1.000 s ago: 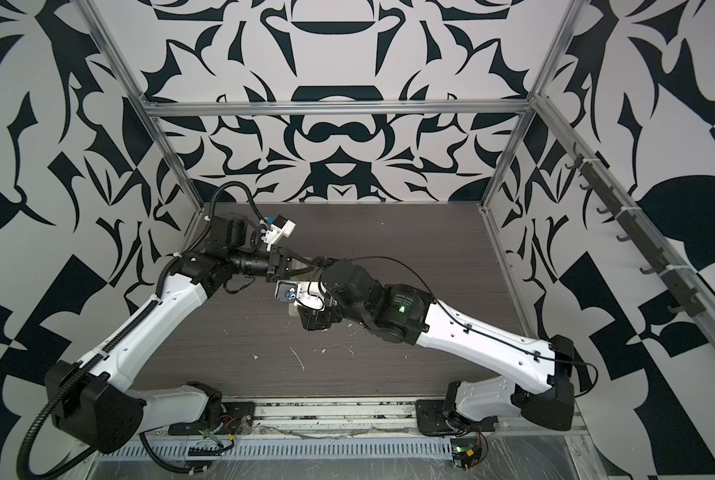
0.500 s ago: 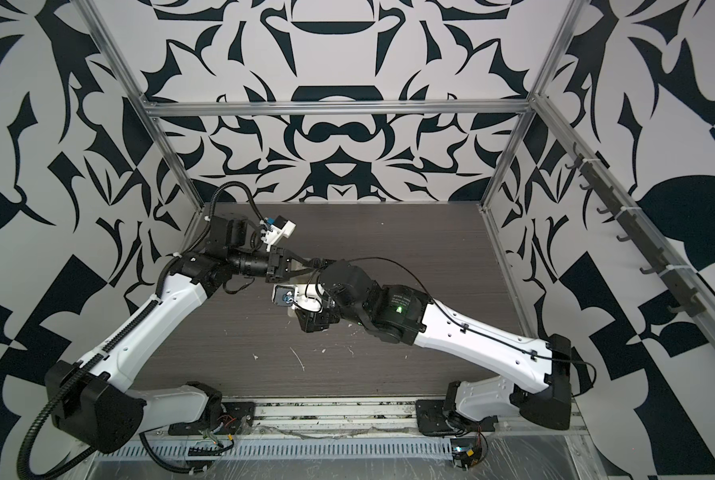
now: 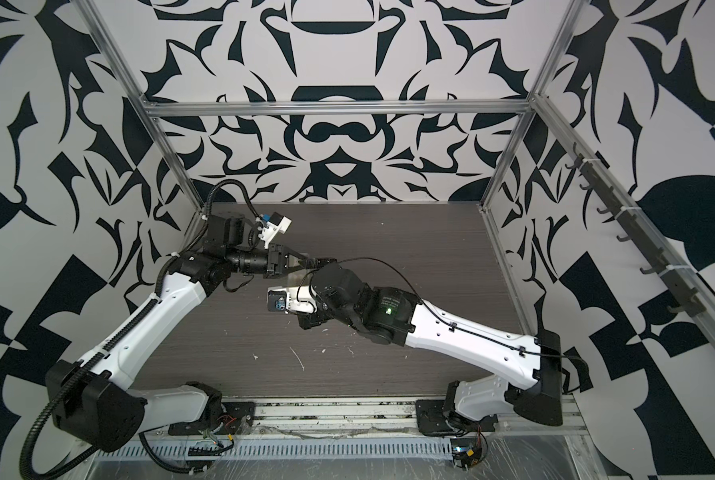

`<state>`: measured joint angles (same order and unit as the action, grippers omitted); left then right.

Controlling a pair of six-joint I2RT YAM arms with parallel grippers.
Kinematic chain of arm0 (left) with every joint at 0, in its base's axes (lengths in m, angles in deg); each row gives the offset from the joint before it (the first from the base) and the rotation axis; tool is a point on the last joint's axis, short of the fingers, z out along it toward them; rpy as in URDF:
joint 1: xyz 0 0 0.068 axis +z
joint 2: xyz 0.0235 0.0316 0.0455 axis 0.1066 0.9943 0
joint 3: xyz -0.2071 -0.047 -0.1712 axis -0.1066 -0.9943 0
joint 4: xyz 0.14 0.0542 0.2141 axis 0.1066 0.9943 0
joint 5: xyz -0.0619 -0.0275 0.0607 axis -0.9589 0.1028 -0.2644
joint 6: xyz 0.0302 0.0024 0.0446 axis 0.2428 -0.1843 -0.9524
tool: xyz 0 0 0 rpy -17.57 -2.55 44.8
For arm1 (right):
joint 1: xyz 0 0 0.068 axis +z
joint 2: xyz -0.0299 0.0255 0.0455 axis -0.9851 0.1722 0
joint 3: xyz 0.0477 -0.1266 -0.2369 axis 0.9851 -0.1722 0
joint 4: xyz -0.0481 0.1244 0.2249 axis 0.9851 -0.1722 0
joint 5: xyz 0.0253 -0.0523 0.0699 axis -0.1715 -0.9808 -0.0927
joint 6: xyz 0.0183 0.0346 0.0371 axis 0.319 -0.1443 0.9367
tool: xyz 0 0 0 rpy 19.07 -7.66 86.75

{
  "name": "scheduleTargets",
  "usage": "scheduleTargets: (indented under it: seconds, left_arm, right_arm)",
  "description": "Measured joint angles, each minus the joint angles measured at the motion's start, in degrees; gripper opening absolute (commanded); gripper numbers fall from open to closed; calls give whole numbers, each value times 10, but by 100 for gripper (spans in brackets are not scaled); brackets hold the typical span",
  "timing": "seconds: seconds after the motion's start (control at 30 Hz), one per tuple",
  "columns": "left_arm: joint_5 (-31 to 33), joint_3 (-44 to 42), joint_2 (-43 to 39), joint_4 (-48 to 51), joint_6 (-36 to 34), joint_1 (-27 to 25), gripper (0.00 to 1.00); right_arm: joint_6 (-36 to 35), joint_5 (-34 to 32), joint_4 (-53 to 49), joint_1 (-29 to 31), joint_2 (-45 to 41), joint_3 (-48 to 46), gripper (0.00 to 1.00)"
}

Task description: Load the batteries into the remote control

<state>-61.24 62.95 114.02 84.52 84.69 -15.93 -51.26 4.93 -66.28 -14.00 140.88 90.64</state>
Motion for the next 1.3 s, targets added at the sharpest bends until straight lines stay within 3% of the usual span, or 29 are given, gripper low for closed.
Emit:
scheduleTargets:
  seconds: [1.3]
  left_arm:
    - [14,0,12,2,-8,1,0]
  right_arm:
    - [5,-17,3,-1,7,0,97]
